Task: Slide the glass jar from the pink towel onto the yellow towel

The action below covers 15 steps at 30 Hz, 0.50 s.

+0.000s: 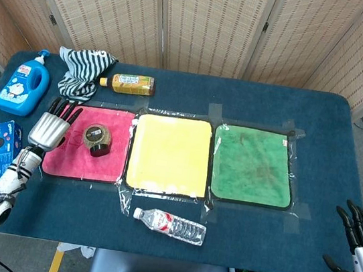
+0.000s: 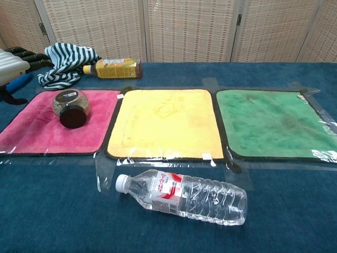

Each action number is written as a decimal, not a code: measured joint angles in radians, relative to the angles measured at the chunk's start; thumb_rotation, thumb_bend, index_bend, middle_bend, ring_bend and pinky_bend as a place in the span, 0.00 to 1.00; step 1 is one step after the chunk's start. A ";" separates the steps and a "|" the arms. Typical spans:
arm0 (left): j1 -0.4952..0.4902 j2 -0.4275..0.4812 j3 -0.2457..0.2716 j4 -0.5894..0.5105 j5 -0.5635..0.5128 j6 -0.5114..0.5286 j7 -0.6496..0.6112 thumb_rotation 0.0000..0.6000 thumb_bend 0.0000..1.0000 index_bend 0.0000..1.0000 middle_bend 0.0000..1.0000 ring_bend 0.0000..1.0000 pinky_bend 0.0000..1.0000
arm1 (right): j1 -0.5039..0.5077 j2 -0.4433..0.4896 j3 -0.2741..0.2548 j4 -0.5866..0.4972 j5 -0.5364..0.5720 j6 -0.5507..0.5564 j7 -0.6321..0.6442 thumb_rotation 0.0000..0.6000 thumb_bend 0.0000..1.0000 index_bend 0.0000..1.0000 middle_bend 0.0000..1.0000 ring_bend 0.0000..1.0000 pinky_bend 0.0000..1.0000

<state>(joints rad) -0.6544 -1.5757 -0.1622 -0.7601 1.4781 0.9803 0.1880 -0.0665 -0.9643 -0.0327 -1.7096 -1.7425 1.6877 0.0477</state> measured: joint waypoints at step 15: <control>-0.074 -0.112 -0.003 0.214 -0.062 -0.089 -0.036 1.00 0.30 0.02 0.00 0.00 0.00 | 0.009 0.004 0.007 -0.026 0.019 -0.026 -0.024 1.00 0.16 0.00 0.00 0.01 0.00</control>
<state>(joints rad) -0.7281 -1.6876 -0.1655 -0.5466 1.4164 0.8910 0.1522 -0.0571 -0.9598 -0.0259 -1.7355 -1.7239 1.6614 0.0239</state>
